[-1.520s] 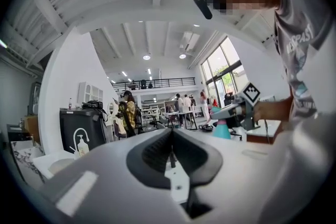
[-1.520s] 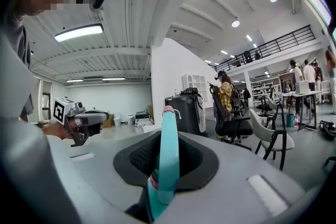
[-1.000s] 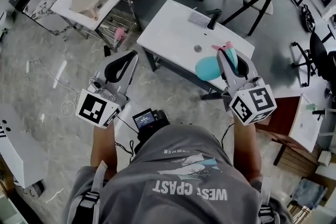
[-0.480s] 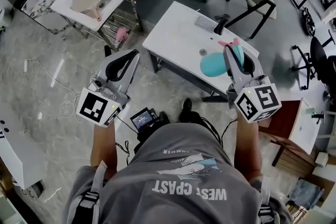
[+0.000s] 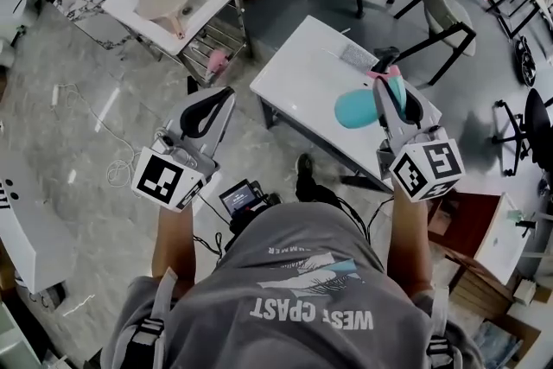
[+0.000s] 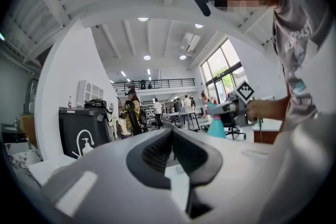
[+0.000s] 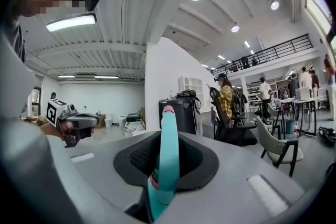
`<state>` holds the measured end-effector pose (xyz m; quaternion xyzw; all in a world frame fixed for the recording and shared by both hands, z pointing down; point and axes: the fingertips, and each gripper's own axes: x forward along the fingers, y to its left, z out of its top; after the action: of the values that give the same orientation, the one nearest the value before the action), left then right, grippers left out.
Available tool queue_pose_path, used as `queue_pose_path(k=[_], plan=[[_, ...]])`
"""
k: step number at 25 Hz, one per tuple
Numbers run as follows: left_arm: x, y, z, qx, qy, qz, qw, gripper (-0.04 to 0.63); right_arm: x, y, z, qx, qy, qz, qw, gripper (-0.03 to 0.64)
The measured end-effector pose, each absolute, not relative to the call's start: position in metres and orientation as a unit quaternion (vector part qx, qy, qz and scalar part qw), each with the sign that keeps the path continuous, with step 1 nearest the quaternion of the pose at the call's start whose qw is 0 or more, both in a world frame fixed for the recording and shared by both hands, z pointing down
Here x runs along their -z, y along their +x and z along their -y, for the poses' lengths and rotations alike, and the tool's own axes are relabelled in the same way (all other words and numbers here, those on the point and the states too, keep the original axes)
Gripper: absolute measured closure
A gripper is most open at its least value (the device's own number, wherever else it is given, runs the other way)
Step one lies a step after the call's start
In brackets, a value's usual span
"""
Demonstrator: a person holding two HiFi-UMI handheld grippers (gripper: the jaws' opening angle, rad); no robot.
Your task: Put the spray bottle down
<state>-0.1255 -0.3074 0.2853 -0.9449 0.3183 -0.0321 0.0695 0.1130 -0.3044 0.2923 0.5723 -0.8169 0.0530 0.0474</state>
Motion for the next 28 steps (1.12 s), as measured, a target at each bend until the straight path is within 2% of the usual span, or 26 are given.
queue_pose_path(k=[17,28], plan=[[-0.301,-0.114,0.403,0.052,-0.922,-0.381,0.041,0.594,-0.313,0.120,0.439,-0.076,0.515,0.852,0.059,0.554],[-0.312,-0.062,0.450,0.087,-0.912,-0.399,0.034,0.594,-0.348,0.158,0.508,-0.104,0.490,0.865,0.040,0.554]])
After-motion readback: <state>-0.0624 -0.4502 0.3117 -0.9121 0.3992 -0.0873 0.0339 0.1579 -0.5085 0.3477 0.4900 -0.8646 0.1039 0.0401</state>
